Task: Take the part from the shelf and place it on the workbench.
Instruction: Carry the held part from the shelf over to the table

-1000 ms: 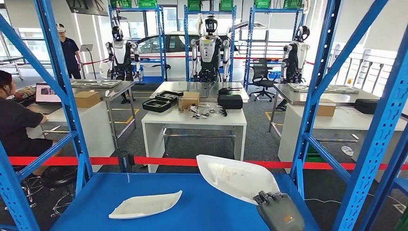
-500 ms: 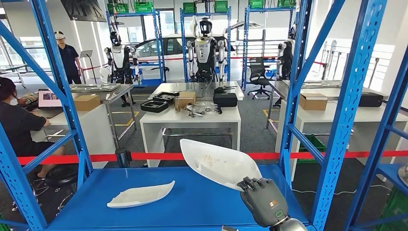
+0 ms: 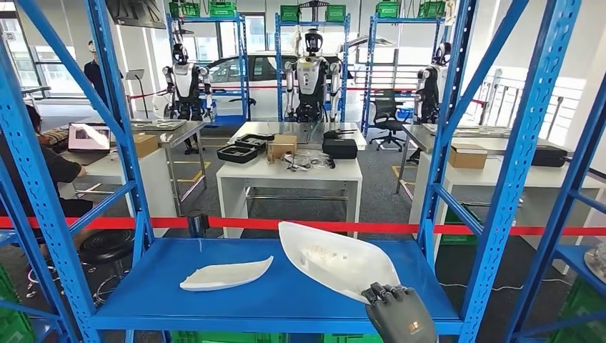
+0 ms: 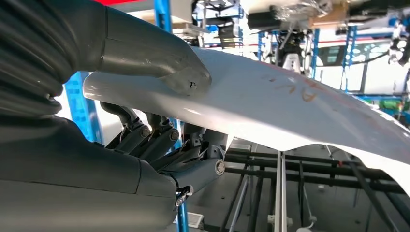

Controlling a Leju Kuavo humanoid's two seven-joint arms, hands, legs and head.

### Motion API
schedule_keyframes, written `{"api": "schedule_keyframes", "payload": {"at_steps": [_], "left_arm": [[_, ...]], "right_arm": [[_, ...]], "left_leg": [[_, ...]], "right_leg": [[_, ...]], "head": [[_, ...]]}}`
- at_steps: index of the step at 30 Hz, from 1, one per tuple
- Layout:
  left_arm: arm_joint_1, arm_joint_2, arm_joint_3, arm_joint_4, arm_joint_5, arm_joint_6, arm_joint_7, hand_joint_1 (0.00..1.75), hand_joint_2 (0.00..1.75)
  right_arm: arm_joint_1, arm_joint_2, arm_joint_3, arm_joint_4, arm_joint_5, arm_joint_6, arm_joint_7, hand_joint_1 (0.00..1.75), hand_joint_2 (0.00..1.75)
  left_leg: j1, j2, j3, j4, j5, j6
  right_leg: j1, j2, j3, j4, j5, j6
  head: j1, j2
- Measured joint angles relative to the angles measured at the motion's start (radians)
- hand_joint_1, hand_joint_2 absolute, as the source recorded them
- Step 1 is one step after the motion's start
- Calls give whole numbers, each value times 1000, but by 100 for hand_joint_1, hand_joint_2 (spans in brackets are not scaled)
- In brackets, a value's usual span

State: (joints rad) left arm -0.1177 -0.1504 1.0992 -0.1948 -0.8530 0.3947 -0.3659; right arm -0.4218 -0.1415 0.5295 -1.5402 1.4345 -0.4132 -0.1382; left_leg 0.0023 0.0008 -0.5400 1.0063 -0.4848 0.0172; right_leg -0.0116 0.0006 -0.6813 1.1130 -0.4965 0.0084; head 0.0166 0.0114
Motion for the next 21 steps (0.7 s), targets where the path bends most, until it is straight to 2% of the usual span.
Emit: {"api": "schedule_keyframes", "payload": {"at_steps": [2, 3, 4, 5, 6, 8, 9, 10, 12, 13, 14, 15, 17, 18, 19, 20, 21], "left_arm": [[0, 0, -2, 0, 0, 2, 3, 0, 0], [1, 0, -4, 0, 3, 3, 3, 0, 0], [1, 0, -4, 0, 10, 4, 1, 0, 0], [1, 0, -5, 0, 20, 7, -2, 0, 0], [1, -1, -5, 0, 31, 11, -4, 0, 0], [2, -2, -2, 0, 51, 21, 0, 0, 0], [3, -3, 0, 0, 58, 26, 5, 0, 0], [4, -4, 4, 0, 64, 33, 12, 0, 0], [7, -6, 10, 0, 71, 47, 21, 0, 0], [9, -6, 14, 0, 74, 53, 21, 0, 0], [11, -7, 16, 0, 77, 56, 18, 0, 0], [13, -7, 19, 0, 80, 59, 13, 0, 0], [13, -8, 24, 0, 85, 61, -1, 0, 0], [13, -8, 25, 0, 85, 62, -8, 0, 0], [13, -8, 27, 0, 86, 64, -14, 0, 0], [13, -8, 28, 0, 87, 65, -18, 0, 0], [13, -8, 29, 0, 87, 66, -21, 0, 0]], "right_arm": [[23, -8, -7, -16, 1, 0, -2, 175, 175], [36, -10, -9, -22, 1, -1, -6, 175, 175], [48, -11, -10, -27, 1, -1, -12, 175, 175], [58, -10, -10, -31, 2, -1, -18, 175, 175], [66, -9, -9, -35, 4, 0, -23, 175, 175], [73, 0, -6, -44, -3, -1, -35, 175, 175], [76, 5, -4, -48, -10, -3, -41, 175, 175], [80, 12, -3, -53, -18, -5, -47, 175, 175], [89, 25, 0, -59, -27, -7, -53, 175, 175], [95, 33, 1, -61, -29, -8, -54, 175, 175], [100, 41, 2, -63, -31, -9, -54, 175, 175], [106, 49, 2, -64, -33, -10, -54, 175, 175], [116, 60, 2, -63, -38, -14, -60, 175, 175], [120, 63, 3, -62, -39, -17, -66, 175, 175], [122, 66, 3, -60, -39, -19, -71, 175, 175], [124, 68, 3, -57, -40, -22, -76, 175, 175], [124, 69, 3, -55, -40, -24, -80, 175, 175]], "left_leg": [[-2, 5, -26, 2, 19, 8], [-3, 6, -40, 4, 28, 8], [-4, 7, -54, 6, 37, 7], [-3, 7, -68, 10, 45, 5], [-3, 8, -83, 15, 53, 3], [-4, 8, -105, 25, 66, -6], [-5, 9, -110, 29, 71, -11], [-5, 9, -112, 29, 77, -18], [-3, 8, -112, 27, 86, -30], [-2, 6, -117, 32, 78, -37], [-1, 5, -126, 52, 52, -43], [2, 3, -140, 91, 11, -49], [4, 1, -171, 209, -82, -59], [6, 1, -179, 263, -106, -63], [7, 1, -175, 292, -109, -66], [8, 2, -153, 284, -94, -67], [10, 2, -113, 242, -71, -67]], "right_leg": [[0, 1, -39, 127, -85, 6], [0, 1, -46, 175, -102, 8], [0, 0, -39, 193, -98, 8], [0, 0, -12, 172, -77, 8], [0, 0, 33, 119, -53, 6], [4, 0, 129, -15, -40, -3], [6, 0, 156, -59, -45, -8], [9, 1, 165, -80, -51, -15], [9, 1, 156, -86, -41, -29], [7, 0, 152, -88, -33, -36], [6, -2, 145, -91, -22, -44], [4, -4, 136, -94, -10, -50], [5, -4, 114, -94, 9, -54], [5, -4, 102, -93, 19, -53], [5, -5, 90, -91, 28, -52], [4, -5, 78, -89, 38, -49], [4, -4, 67, -86, 46, -46]], "head": [[1, 0], [2, 0], [2, 0], [2, 0], [3, 0], [2, 0], [2, 0], [0, 0], [0, 0], [-1, 0], [-1, 0], [-2, 0], [-4, 0], [-4, 0], [-4, 0], [-4, 0], [-4, 0]]}}
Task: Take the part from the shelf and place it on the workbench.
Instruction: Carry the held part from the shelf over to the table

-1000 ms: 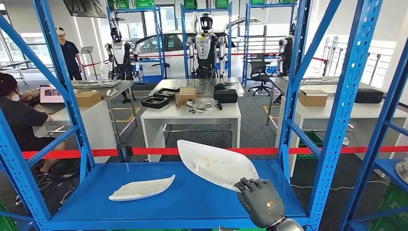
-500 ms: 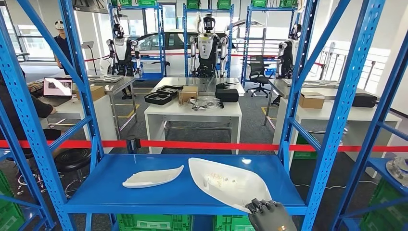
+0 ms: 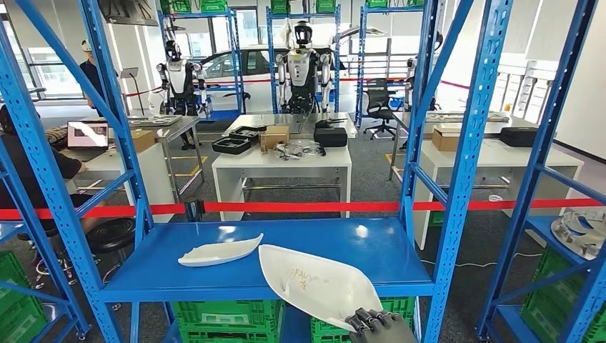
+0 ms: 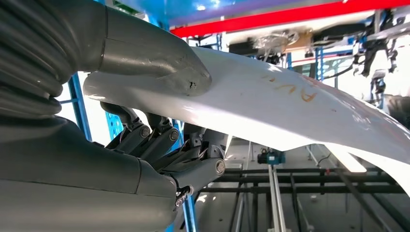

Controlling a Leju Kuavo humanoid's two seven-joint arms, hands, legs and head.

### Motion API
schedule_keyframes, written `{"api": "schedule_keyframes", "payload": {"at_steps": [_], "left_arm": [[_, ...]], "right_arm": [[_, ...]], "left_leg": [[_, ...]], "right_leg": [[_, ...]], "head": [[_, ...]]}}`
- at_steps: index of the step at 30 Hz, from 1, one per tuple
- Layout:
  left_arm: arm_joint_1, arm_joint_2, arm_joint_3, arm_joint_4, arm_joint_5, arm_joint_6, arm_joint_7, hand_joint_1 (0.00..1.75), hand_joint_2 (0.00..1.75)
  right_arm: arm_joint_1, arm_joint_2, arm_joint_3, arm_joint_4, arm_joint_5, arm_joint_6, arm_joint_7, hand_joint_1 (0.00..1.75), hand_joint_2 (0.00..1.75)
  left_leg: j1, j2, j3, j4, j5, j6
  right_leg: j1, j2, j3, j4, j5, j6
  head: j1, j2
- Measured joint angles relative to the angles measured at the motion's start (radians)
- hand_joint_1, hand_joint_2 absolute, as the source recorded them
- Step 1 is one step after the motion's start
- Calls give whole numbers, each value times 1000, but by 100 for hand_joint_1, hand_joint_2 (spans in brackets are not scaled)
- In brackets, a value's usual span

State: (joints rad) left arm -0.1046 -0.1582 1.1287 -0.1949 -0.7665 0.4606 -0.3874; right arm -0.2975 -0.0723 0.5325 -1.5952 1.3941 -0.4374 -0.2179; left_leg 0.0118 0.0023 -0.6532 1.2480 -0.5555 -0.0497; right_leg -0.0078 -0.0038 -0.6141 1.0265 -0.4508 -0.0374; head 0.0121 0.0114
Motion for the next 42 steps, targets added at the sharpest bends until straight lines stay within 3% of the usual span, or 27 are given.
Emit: {"api": "schedule_keyframes", "payload": {"at_steps": [2, 3, 4, 7, 9, 11, 12, 13, 14, 16, 18, 20, 22, 23, 25, 27, 28, 29, 30, 31, 33, 34, 35, 37, 38, 39, 42], "left_arm": [[-1, 0, 2, 0, -7, -2, -2, 0, 0], [-2, -1, 2, 0, -14, -4, 2, 0, 0], [-1, -2, 2, 1, -23, -6, 9, 0, 0], [1, -5, 1, 2, -47, -7, 31, 0, 0], [1, -7, 1, 2, -56, -7, 41, 0, 0], [1, -7, 0, 1, -60, -7, 47, 0, 0], [2, -8, 0, 1, -60, -7, 48, 0, 0], [2, -8, 0, 1, -60, -7, 49, 0, 0], [2, -9, 0, 2, -60, -7, 49, 0, 0], [2, -12, 0, 2, -60, -7, 49, 0, 0], [2, -15, -1, 2, -60, -7, 49, 0, 0], [1, -16, -2, 2, -60, -7, 49, 0, 0], [2, -16, -2, 2, -61, -7, 49, 0, 0], [3, -17, -2, 2, -60, -7, 49, 0, 0], [5, -16, -2, 2, -59, -8, 46, 0, 0], [7, -16, -3, 2, -66, -19, 33, 0, 0], [9, -16, -6, 2, -74, -31, 21, 0, 0], [10, -15, -11, 2, -85, -46, 7, 0, 0], [12, -15, -17, 2, -96, -59, -6, 0, 0], [12, -14, -23, 2, -103, -70, -18, 0, 0], [12, -14, -31, 2, -105, -76, -32, 0, 0], [12, -13, -32, 2, -100, -76, -36, 0, 0], [11, -13, -33, 1, -93, -75, -38, 0, 0], [9, -11, -33, 0, -73, -71, -42, 0, 0], [7, -11, -33, 0, -62, -68, -42, 0, 0], [5, -10, -31, -1, -51, -66, -42, 0, 0], [4, -7, -21, -4, -25, -62, -43, 0, 0]], "right_arm": [[3, 2, -1, 2, -2, -9, -3, 175, 175], [8, 2, -3, 2, -3, -13, -2, 175, 175], [16, 2, -5, 2, -3, -17, -1, 175, 175], [49, 0, -14, 2, -2, -19, 0, 175, 175], [67, -4, -19, 5, -1, -18, 1, 175, 175], [77, -10, -24, 10, -2, -18, 2, 175, 175], [82, -12, -25, 13, -3, -17, 2, 175, 175], [87, -15, -27, 16, -4, -17, 2, 175, 175], [91, -16, -28, 18, -4, -17, 2, 175, 175], [94, -17, -31, 22, -4, -17, 2, 175, 175], [93, -17, -33, 23, -5, -17, 1, 175, 175], [93, -17, -34, 23, -5, -17, 0, 175, 175], [92, -17, -35, 24, -9, -17, -2, 175, 175], [91, -17, -35, 25, -13, -18, -3, 175, 175], [88, -17, -35, 25, -23, -19, -3, 175, 175], [92, -22, -38, 23, -14, -19, 19, 175, 175], [101, -29, -44, 18, 0, -20, 45, 175, 175], [116, -40, -54, 6, 16, -23, 74, 175, 175], [136, -56, -68, -10, 27, -28, 99, 175, 175], [155, -73, -87, -31, 29, -34, 113, 175, 175], [164, -99, -124, -62, 24, -30, 107, 175, 175], [152, -104, -136, -70, 26, -16, 96, 175, 175], [132, -104, -143, -72, 32, 2, 86, 175, 175], [87, -96, -145, -59, 38, 36, 68, 175, 175], [63, -92, -145, -46, 34, 47, 59, 175, 175], [36, -89, -144, -28, 27, 54, 49, 175, 175], [-55, -76, -143, 37, -4, 62, 18, 175, 175]], "left_leg": [[1, -3, 101, -139, 21, 4], [-1, -6, 135, -191, 22, 9], [-4, -9, 150, -221, 18, 16], [-9, -8, 137, -232, 34, 44], [-7, -3, 119, -237, 57, 65], [-10, 1, 90, -236, 80, 75], [-12, 2, 74, -235, 91, 76], [-14, 3, 58, -233, 102, 77], [-15, 4, 42, -230, 112, 76], [-15, 5, 13, -221, 131, 72], [-17, 5, -5, -214, 146, 63], [-17, 5, -9, -215, 161, 52], [-14, 4, -13, -218, 170, 39], [-13, 2, -20, -208, 154, 33], [-10, -1, -45, -135, 71, 23], [-6, -2, -70, -10, -17, 14], [-5, -2, -72, 38, -32, 11], [-3, -2, -60, 57, -24, 9], [-1, -2, -31, 41, -2, 8], [2, -2, 18, -13, 21, 8], [3, -5, 122, -155, 24, 11], [2, -6, 154, -208, 15, 15], [-2, -7, 165, -233, 5, 22], [-7, -4, 156, -243, 18, 43], [-9, -1, 148, -245, 29, 55], [-8, 1, 138, -247, 43, 64], [-10, 4, 94, -246, 83, 77]], "right_leg": [[0, 0, -18, 6, 13, 10], [0, 0, -22, 7, 20, 16], [0, 0, -24, 8, 26, 22], [-3, 1, -31, 6, 37, 42], [-6, 3, -57, 59, -23, 50], [-6, 4, -98, 184, -121, 54], [-6, 4, -110, 244, -149, 55], [-6, 4, -112, 282, -157, 54], [-5, 4, -94, 284, -143, 52], [-1, 3, -4, 185, -98, 46], [5, 3, 92, 49, -96, 38], [10, 4, 120, -8, -109, 29], [9, 4, 107, -13, -92, 16], [8, 3, 99, -16, -80, 8], [4, 2, 77, -20, -53, -3], [4, 2, 50, -19, -30, -4], [4, 0, 37, -19, -19, -2], [4, -2, 24, -18, -9, 1], [3, -5, 13, -16, 1, 5], [2, -8, 1, -14, 9, 10], [2, -10, -20, -6, 26, 20], [1, -8, -27, -3, 34, 25], [-1, -4, -32, -4, 43, 32], [-7, 4, -38, -7, 60, 47], [-9, 6, -45, -1, 50, 53], [-10, 6, -57, 21, 22, 57], [-11, 6, -109, 193, -120, 62]], "head": [[0, 0], [0, 0], [0, 0], [2, 0], [3, 0], [4, 0], [4, 0], [5, 0], [5, 0], [6, 0], [5, 0], [4, 0], [3, 0], [2, 0], [1, -1], [0, -1], [-1, -1], [-1, -1], [-2, -1], [-2, -1], [-1, -1], [-1, -1], [0, -1], [-1, -1], [0, -2], [0, -2], [3, -2]]}}
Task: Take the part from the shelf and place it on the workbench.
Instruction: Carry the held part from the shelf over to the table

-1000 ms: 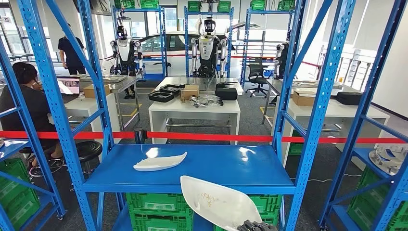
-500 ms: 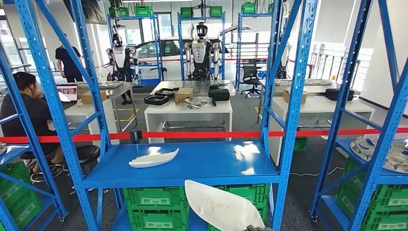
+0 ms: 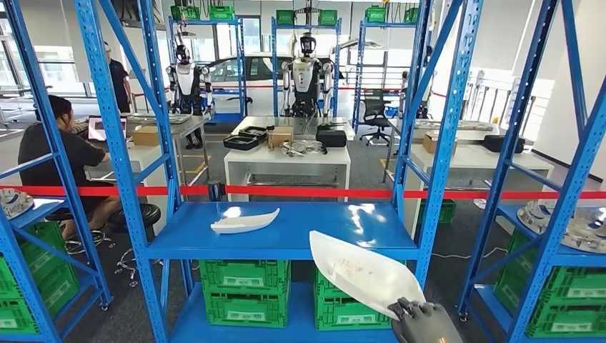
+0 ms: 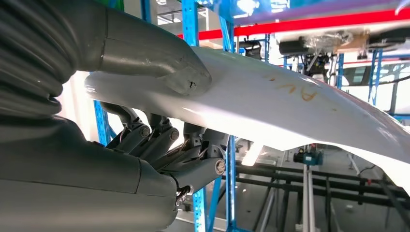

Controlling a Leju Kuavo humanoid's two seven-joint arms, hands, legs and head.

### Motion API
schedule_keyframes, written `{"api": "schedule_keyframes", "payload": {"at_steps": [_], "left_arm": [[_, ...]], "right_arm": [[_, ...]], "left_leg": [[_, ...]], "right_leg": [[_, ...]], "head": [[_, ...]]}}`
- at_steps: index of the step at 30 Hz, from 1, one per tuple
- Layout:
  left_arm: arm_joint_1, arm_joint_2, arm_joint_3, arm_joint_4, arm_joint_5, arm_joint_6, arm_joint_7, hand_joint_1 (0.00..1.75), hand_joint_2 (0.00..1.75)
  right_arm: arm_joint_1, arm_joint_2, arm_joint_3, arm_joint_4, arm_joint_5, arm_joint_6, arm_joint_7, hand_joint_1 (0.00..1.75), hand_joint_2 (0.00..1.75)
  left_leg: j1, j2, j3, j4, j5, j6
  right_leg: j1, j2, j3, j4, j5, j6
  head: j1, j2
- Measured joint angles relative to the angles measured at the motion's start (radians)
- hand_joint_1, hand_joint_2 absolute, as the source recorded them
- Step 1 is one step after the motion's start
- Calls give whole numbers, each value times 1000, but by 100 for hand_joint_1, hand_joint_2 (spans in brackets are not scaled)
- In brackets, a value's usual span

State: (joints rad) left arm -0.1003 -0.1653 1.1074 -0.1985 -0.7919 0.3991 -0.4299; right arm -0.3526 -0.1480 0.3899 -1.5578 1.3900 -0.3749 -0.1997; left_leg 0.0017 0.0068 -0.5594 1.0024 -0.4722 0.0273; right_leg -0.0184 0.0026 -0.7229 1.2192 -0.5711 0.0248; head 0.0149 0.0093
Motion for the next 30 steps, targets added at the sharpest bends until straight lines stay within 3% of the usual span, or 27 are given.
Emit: {"api": "schedule_keyframes", "payload": {"at_steps": [1, 2, 3, 4, 6, 8, 11, 13, 15, 16, 17, 18, 20, 22, 23, 25, 26, 29, 30], "left_arm": [[0, 0, 3, 0, 6, 0, -1, 0, 0], [-1, 0, 6, 0, 9, 1, -2, 0, 0], [-2, 0, 8, 0, 11, 1, -3, 0, 0], [-3, -1, 11, 0, 12, 1, -4, 0, 0], [-3, -1, 15, 0, 13, 1, -4, 0, 0], [-4, -1, 18, 0, 13, 1, -4, 0, 0], [-3, 0, 21, 0, 13, 1, -4, 0, 0], [-2, 0, 24, 0, 13, 1, -3, 0, 0], [-2, -1, 26, 1, 10, 2, 4, 0, 0], [-2, -1, 26, 1, 9, 3, 9, 0, 0], [-2, -1, 26, 1, 8, 5, 14, 0, 0], [-2, -1, 27, 1, 7, 6, 16, 0, 0], [-2, 0, 28, 1, 11, 8, 16, 0, 0], [-4, 0, 29, 1, 15, 9, 10, 0, 0], [-5, 0, 29, 1, 17, 7, 3, 0, 0], [-5, 2, 30, 0, 22, -11, -20, 0, 0], [-4, 3, 30, 0, 25, -27, -36, 0, 0], [-3, 12, 30, -1, 28, -61, -71, 0, 0], [-3, 15, 30, -1, 27, -64, -76, 0, 0]], "right_arm": [[-29, 7, 1, 25, -9, 0, -11, 175, 175], [-54, 13, 3, 50, -16, 0, -20, 175, 175], [-75, 20, 4, 73, -22, -1, -28, 175, 175], [-93, 26, 5, 94, -25, -2, -33, 175, 175], [-121, 37, 8, 119, -29, -6, -37, 175, 175], [-138, 45, 10, 134, -31, -11, -38, 175, 175], [-153, 54, 12, 155, -34, -17, -39, 175, 175], [-159, 60, 13, 167, -45, -23, -38, 175, 175], [-158, 63, 12, 182, -61, -31, -34, 175, 175], [-156, 63, 11, 192, -70, -36, -33, 175, 175], [-154, 63, 9, 204, -82, -43, -33, 175, 175], [-152, 63, 6, 218, -100, -49, -35, 175, 175], [-153, 64, -5, 245, -146, -63, -45, 175, 175], [-157, 65, -16, 266, -182, -77, -53, 175, 175], [-159, 66, -20, 273, -188, -82, -53, 175, 175], [-157, 69, -24, 282, -179, -90, -44, 175, 175], [-152, 70, -25, 284, -167, -92, -36, 175, 175], [-135, 70, -33, 277, -134, -87, -18, 175, 175], [-133, 70, -36, 272, -126, -82, -16, 175, 175]], "left_leg": [[-1, 1, -17, 2, 13, 0], [-2, 1, -35, 4, 25, 0], [-2, 1, -52, 8, 36, -2], [-1, 0, -68, 13, 46, -5], [-1, -2, -95, 24, 63, -14], [-1, -5, -105, 29, 77, -27], [2, -8, -113, 27, 88, -48], [5, -10, -136, 81, 25, -59], [7, -11, -166, 201, -73, -68], [7, -11, -174, 259, -100, -71], [8, -11, -171, 295, -105, -73], [8, -11, -153, 297, -90, -73], [8, -11, -66, 200, -49, -70], [4, -12, 28, 65, -54, -60], [1, -13, 51, 24, -64, -53], [-5, -12, 50, 2, -65, -34], [-6, -12, 48, -3, -59, -31], [-5, -11, 41, -12, -41, -24], [-6, -11, 35, -10, -36, -20]], "right_leg": [[0, 0, -7, 56, -20, 1], [0, 0, 0, 84, -17, 2], [0, 0, 25, 74, 4, 1], [0, 0, 69, 27, 29, 0], [3, 0, 172, -113, 38, -7], [9, 1, 217, -191, 21, -18], [10, -1, 203, -202, 41, -41], [6, -4, 185, -208, 66, -56], [8, -5, 160, -208, 89, -61], [9, -5, 147, -207, 100, -61], [10, -5, 132, -206, 112, -59], [10, -5, 116, -205, 122, -57], [10, -5, 90, -201, 142, -51], [11, -5, 71, -197, 158, -41], [11, -6, 66, -197, 165, -35], [9, -5, 63, -205, 180, -21], [9, -5, 63, -211, 179, -20], [11, -6, 58, -225, 165, -41], [11, -5, 56, -227, 176, -49]], "head": [[0, 0], [1, 0], [1, 0], [1, 0], [1, 0], [0, 0], [-2, 0], [-3, 0], [-4, 0], [-4, 0], [-4, 0], [-4, 0], [-4, 0], [-3, 0], [-3, 0], [-2, 0], [-2, 0], [-1, 0], [0, 0]]}}
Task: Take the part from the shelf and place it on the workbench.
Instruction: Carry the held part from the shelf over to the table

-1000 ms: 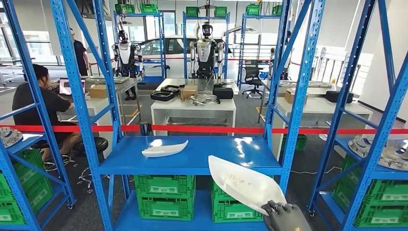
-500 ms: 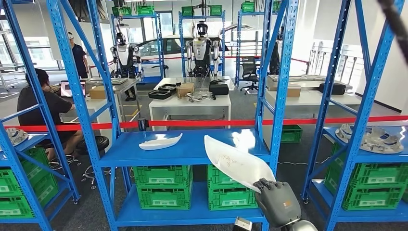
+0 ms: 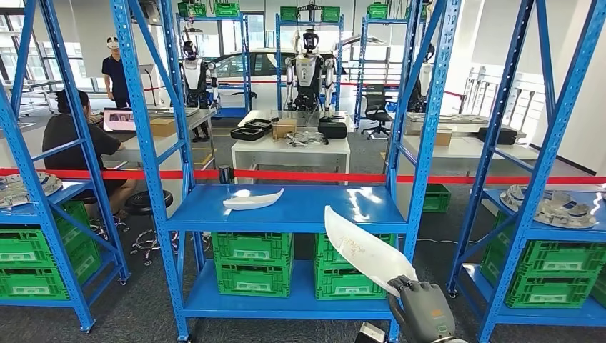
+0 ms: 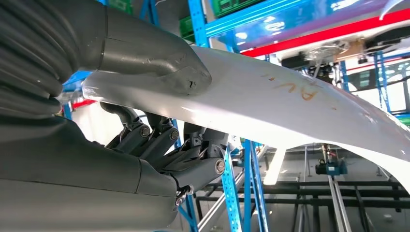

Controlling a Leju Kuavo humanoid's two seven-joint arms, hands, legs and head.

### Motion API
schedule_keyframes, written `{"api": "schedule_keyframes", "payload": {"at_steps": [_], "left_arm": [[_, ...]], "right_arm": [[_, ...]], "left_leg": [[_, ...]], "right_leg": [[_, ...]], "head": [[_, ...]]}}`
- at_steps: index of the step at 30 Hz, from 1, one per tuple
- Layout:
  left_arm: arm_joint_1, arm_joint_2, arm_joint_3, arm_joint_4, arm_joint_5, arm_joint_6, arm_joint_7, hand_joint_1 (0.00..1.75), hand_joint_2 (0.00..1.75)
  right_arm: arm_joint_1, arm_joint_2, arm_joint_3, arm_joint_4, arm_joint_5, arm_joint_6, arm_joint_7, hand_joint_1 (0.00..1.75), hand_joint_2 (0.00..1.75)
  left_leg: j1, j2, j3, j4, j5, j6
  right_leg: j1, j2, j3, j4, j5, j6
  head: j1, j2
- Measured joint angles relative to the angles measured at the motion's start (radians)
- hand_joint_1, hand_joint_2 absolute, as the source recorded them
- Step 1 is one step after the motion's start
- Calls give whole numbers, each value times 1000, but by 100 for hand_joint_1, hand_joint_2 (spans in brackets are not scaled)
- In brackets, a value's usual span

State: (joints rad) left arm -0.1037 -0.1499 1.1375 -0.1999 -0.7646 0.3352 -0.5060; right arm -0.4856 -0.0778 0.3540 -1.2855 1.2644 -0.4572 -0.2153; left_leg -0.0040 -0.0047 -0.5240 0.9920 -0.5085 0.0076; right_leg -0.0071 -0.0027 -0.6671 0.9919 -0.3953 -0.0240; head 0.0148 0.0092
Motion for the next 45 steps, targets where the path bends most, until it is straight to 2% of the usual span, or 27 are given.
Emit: {"api": "schedule_keyframes", "payload": {"at_steps": [2, 4, 6, 9, 12, 14, 16, 17, 18, 19, 20, 22, 24, 26, 28, 30, 32, 33, 34, 35, 36, 38, 39, 40, 42, 43, 45], "left_arm": [[-2, 4, 0, 0, -3, -1, -2, 0, 0], [-6, 7, 0, 0, -9, -1, -2, 0, 0], [-11, 8, 0, 0, -18, 2, -2, 0, 0], [-15, 12, 0, 0, -23, 13, 5, 0, 0], [-14, 18, 0, 0, -24, 29, 20, 0, 0], [-10, 19, 0, 0, -23, 34, 25, 0, 0], [-5, 21, 0, 0, -22, 39, 33, 0, 0], [-2, 22, 0, 0, -20, 42, 39, 0, 0], [1, 22, 0, 0, -18, 46, 47, 0, 0], [3, 23, 0, 0, -16, 49, 54, 0, 0], [4, 23, 0, 0, -15, 52, 59, 0, 0], [5, 24, 1, 0, -14, 54, 63, 0, 0], [4, 25, 1, 0, -14, 52, 59, 0, 0], [6, 26, 1, 0, -12, 46, 50, 0, 0], [8, 26, 3, 0, -6, 38, 41, 0, 0], [7, 26, 6, 0, 0, 33, 33, 0, 0], [6, 26, 9, 0, 2, 31, 29, 0, 0], [6, 25, 10, 1, 3, 30, 28, 0, 0], [7, 25, 11, 1, 3, 30, 28, 0, 0], [8, 24, 13, 1, 3, 30, 27, 0, 0], [8, 24, 14, 2, 3, 30, 27, 0, 0], [6, 24, 14, 2, 2, 30, 29, 0, 0], [4, 23, 14, 2, 0, 30, 32, 0, 0], [4, 22, 14, 2, -4, 30, 36, 0, 0], [7, 21, 14, 2, -19, 30, 49, 0, 0], [10, 19, 14, 2, -28, 31, 57, 0, 0], [13, 14, 13, 3, -48, 35, 76, 0, 0]], "right_arm": [[1, 0, -2, -9, 13, 12, 1, 175, 175], [1, 2, -3, -18, 23, 26, 1, 175, 175], [1, 5, -3, -26, 28, 41, 0, 175, 175], [1, 10, -3, -34, 32, 60, -4, 175, 175], [-1, 15, -3, -45, 37, 64, -5, 175, 175], [-2, 16, -4, -50, 38, 62, -5, 175, 175], [2, 17, -4, -52, 38, 61, -5, 175, 175], [5, 17, -4, -52, 38, 61, -6, 175, 175], [9, 17, -4, -52, 38, 61, -5, 175, 175], [12, 17, -4, -52, 38, 61, -5, 175, 175], [14, 17, -4, -52, 38, 61, -6, 175, 175], [12, 17, -4, -52, 40, 61, -6, 175, 175], [8, 17, -5, -52, 43, 60, -8, 175, 175], [3, 16, -5, -53, 48, 60, -11, 175, 175], [-10, 18, -5, -53, 52, 60, -15, 175, 175], [-25, 20, -5, -54, 57, 62, -18, 175, 175], [-34, 20, -5, -54, 64, 66, -20, 175, 175], [-37, 20, -5, -54, 67, 68, -20, 175, 175], [-39, 20, -5, -54, 68, 70, -20, 175, 175], [-42, 20, -5, -54, 69, 72, -20, 175, 175], [-45, 20, -5, -54, 70, 73, -20, 175, 175], [-55, 19, -5, -54, 76, 76, -18, 175, 175], [-60, 18, -5, -54, 80, 77, -16, 175, 175], [-63, 16, -5, -54, 83, 79, -13, 175, 175], [-66, 10, -5, -55, 86, 79, -7, 175, 175], [-64, 4, -4, -56, 85, 77, -4, 175, 175], [-57, -19, -4, -62, 76, 68, -2, 175, 175]], "left_leg": [[-3, 1, -9, 4, 4, 4], [-4, 1, -15, 10, 6, 6], [-4, 2, -17, 13, 7, 8], [-7, 2, -24, 17, 8, 11], [-6, 1, -22, 5, 20, 22], [1, 4, -17, -9, 33, 29], [3, 5, -22, -9, 38, 31], [3, 3, -26, -6, 39, 30], [4, -1, -30, -4, 40, 28], [6, -7, -34, 0, 40, 24], [8, -14, -38, 6, 39, 18], [13, -29, -50, 23, 33, 1], [14, -43, -62, 37, 29, -16], [17, -58, -70, 37, 33, -32], [19, -50, -82, 53, 23, -43], [18, -21, -120, 140, -29, -51], [18, -5, -178, 274, -92, -54], [18, -3, -193, 315, -105, -54], [18, -1, -191, 321, -100, -52], [17, 3, -168, 286, -79, -49], [16, 15, -126, 217, -48, -44], [7, 59, -52, 80, -11, -31], [1, 73, -35, 43, -3, -26], [-2, 76, -33, 30, -3, -20], [-3, 52, -37, 26, 9, -9], [-1, 42, -36, 22, 16, -3], [3, 20, -36, 16, 29, 9]], "right_leg": [[-1, 1, -3, -7, 33, -3], [-3, 1, -5, -12, 53, 12], [-4, 1, -7, -13, 57, 27], [-6, 1, -7, -15, 63, 38], [-9, 0, -8, -20, 64, 53], [-9, 2, -34, 42, 11, 55], [-11, 3, -88, 188, -75, 56], [-12, 3, -112, 257, -106, 57], [-14, 3, -121, 297, -122, 58], [-17, 3, -107, 293, -118, 60], [-21, 5, -72, 247, -100, 62], [-28, 29, 17, 110, -72, 66], [-28, 46, 55, 49, -74, 59], [-23, 34, 54, 52, -75, 41], [-22, 17, 52, 51, -72, 24], [-21, 0, 51, 48, -68, 11], [-16, -20, 47, 48, -66, 4], [-13, -30, 45, 48, -65, 2], [-11, -41, 44, 48, -64, 1], [-8, -52, 43, 48, -63, 1], [-7, -62, 42, 49, -62, 1], [-3, -81, 43, 50, -60, 7], [-3, -89, 44, 49, -58, 12], [-3, -99, 45, 47, -56, 17], [-6, -111, 48, 43, -53, 31], [-8, -98, 46, 49, -59, 38], [-10, -44, 21, 113, -106, 48]], "head": [[1, 0], [1, 0], [1, 0], [1, 0], [1, 0], [1, 0], [2, 0], [2, 0], [3, 0], [3, 0], [3, 0], [3, 0], [3, 0], [2, 0], [0, 0], [-2, 0], [-4, 0], [-4, 0], [-4, 0], [-4, 0], [-4, 0], [-4, 0], [-4, 0], [-3, 0], [-3, 0], [-3, 0], [-2, 0]]}}
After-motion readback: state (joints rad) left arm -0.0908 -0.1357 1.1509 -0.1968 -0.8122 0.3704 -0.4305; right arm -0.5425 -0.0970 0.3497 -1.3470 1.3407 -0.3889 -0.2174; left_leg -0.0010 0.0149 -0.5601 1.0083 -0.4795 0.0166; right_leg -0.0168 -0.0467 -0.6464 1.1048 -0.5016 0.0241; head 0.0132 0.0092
